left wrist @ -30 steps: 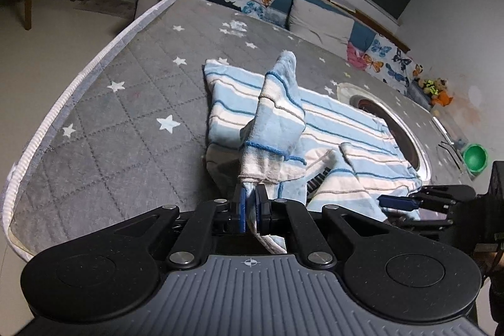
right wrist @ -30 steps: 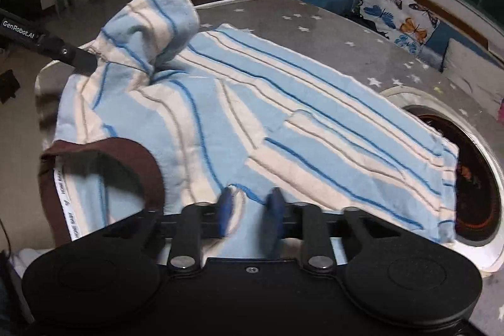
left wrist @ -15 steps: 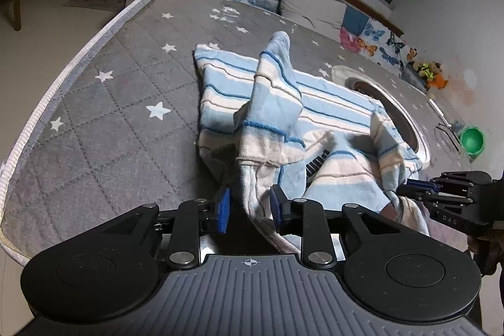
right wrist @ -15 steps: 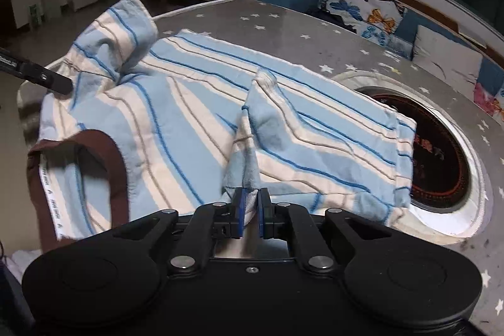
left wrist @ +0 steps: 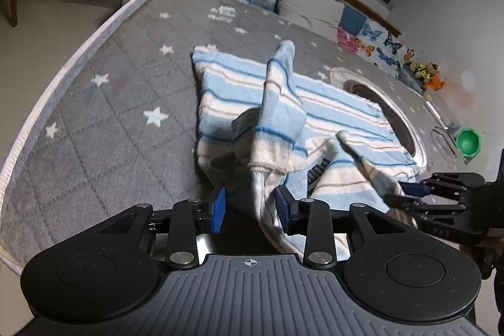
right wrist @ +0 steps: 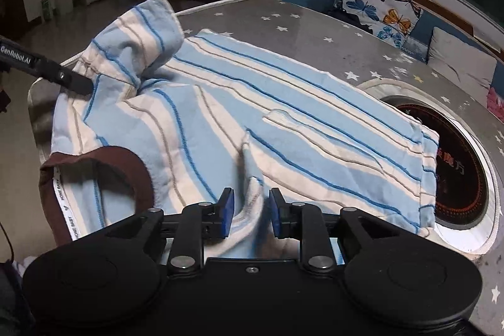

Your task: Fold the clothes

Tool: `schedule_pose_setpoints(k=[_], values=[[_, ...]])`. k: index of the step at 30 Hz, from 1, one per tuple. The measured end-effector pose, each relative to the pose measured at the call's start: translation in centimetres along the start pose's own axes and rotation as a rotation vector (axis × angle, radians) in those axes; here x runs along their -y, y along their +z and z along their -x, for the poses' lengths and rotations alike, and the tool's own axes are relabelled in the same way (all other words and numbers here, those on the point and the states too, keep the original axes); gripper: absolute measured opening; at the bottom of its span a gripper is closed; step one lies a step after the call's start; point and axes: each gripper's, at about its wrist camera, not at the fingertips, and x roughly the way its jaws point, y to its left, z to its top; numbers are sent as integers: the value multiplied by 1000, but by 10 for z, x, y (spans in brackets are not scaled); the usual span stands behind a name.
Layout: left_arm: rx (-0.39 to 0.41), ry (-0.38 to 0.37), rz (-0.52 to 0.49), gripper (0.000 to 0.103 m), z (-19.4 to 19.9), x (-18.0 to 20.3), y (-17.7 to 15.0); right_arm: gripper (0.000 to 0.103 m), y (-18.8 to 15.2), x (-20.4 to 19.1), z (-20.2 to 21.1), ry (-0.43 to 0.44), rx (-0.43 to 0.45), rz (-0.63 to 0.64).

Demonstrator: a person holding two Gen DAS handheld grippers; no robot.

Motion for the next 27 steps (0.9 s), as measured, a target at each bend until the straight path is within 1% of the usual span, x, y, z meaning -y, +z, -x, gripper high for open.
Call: schedule_pose_setpoints(k=[5, 8, 9, 10, 11, 12, 13, 15, 17, 22, 24, 27], values=[[-4, -25, -19, 43, -3, 4, 9, 29, -1, -7, -4, -44, -27, 22], [-22, -55, -30, 43, -8, 7, 13, 27, -2, -8, -6, -64, -40, 26], [-29, -68, -27, 41, -11, 6, 14, 17, -2, -9, -6, -71, -45, 28], [-36, -80, -24, 35, -13, 5, 15, 12, -3, -9, -7, -77, -49, 30], [-43, -92, -22, 32, -15, 5, 16, 11, 1, -6, -3, -88, -40, 29], [-47, -108, -19, 18, -17, 4, 17, 9, 4, -2, 2, -99, -31, 28], [-56, -123, -15, 12, -20, 4, 17, 8, 7, 2, 6, -110, -22, 27], [-57, -135, -24, 9, -21, 4, 18, 7, 14, 10, 15, -131, -3, 25], [-41, -136, -39, 8, -16, 4, 19, 7, 21, 18, 24, -152, 15, 24], [10, -141, 6, 7, 0, -7, 30, 7, 38, 38, 47, -206, 61, 19], [26, -132, 10, 7, 5, -10, 37, 7, 45, 46, 56, -228, 80, 17], [60, -114, 20, 7, 5, -12, 60, 7, 55, 58, 69, -260, 108, 15]])
